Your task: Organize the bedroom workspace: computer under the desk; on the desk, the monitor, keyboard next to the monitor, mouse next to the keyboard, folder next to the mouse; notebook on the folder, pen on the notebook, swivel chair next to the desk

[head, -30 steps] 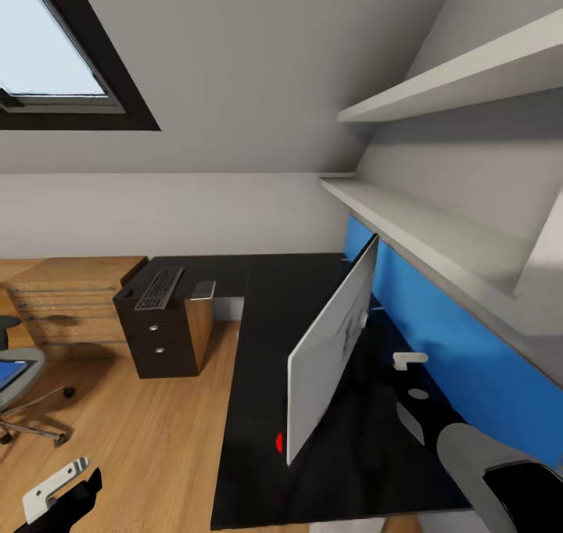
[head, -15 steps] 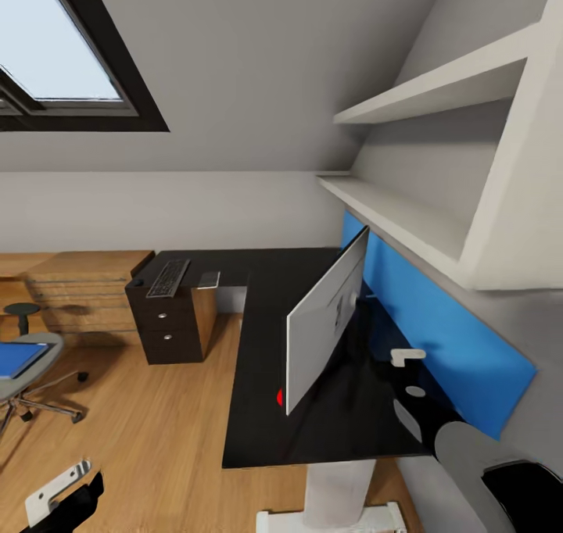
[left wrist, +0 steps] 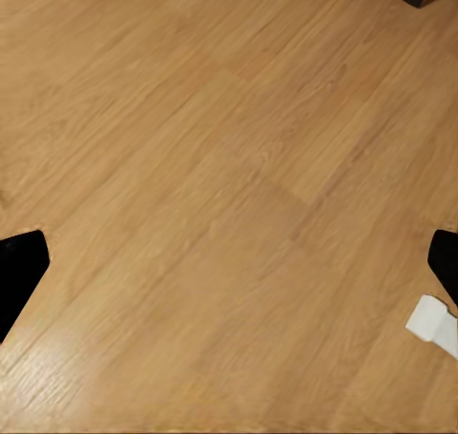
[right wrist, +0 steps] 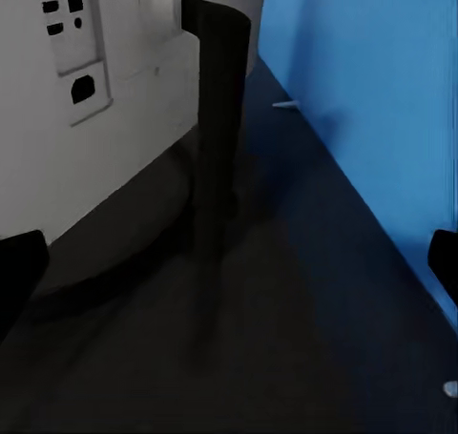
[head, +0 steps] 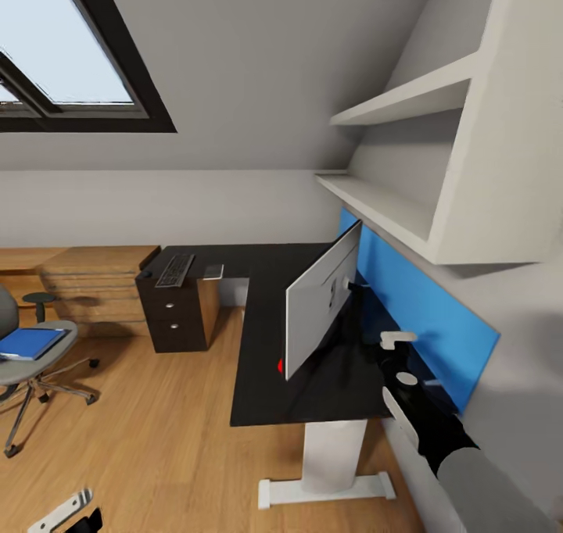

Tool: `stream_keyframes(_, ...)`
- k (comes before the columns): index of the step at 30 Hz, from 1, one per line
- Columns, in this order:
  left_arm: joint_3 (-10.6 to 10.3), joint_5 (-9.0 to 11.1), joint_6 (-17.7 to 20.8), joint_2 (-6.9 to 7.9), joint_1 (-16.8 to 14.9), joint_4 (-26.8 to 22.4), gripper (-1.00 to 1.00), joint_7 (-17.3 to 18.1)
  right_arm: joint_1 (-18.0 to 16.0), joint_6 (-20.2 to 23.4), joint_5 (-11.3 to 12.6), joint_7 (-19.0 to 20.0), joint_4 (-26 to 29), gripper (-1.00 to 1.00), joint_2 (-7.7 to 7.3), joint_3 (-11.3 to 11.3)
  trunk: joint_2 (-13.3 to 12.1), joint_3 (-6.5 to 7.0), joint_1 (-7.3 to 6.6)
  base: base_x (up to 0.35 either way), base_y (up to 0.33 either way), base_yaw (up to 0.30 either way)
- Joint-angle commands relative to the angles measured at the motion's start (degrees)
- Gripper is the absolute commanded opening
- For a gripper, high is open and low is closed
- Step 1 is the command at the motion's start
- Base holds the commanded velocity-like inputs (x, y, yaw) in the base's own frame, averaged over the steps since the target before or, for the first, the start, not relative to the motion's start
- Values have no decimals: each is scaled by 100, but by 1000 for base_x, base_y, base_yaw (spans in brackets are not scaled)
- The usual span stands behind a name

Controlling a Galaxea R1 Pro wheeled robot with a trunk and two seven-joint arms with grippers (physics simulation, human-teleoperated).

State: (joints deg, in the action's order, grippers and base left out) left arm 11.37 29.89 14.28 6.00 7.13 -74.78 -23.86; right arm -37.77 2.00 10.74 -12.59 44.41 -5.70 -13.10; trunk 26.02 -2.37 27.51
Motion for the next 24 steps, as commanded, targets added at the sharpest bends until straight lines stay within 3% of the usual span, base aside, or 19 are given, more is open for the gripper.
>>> stream_keyframes(1,-23,39,18,1,-1,32,100,-32,186,178,53,-166,377,100,-9,-44,10,-11,3,-133,0,0)
stream_keyframes(4,-177,28,-4,9,-1,276,100,-42,815,639,65,-665,1573,100,4,-56,10,-11,3,-82,0,0)
stream_keyframes(8,-397,-70,-74,19,-1,605,100,-46,1244,995,84,-1177,2462,100,32,-106,10,-11,3,-31,0,0)
stream_keyframes(12,-477,-179,-231,19,-1,730,100,-43,1380,1140,80,-1358,2749,100,176,-212,10,-11,3,-11,30,0)
stream_keyframes(13,-505,-224,-313,18,-1,766,100,-42,1417,1173,67,-1410,2820,100,273,-309,10,-11,3,-5,158,0)
stream_keyframes(15,-594,-326,-461,5,-1,939,100,-40,1507,1216,41,-1585,2928,100,495,-1013,10,-11,3,-42,271,0)
stream_keyframes(24,-773,-459,-488,-1,-1,992,100,-40,1529,1185,42,-2233,2959,100,574,-1747,10,-11,3,-81,298,0)
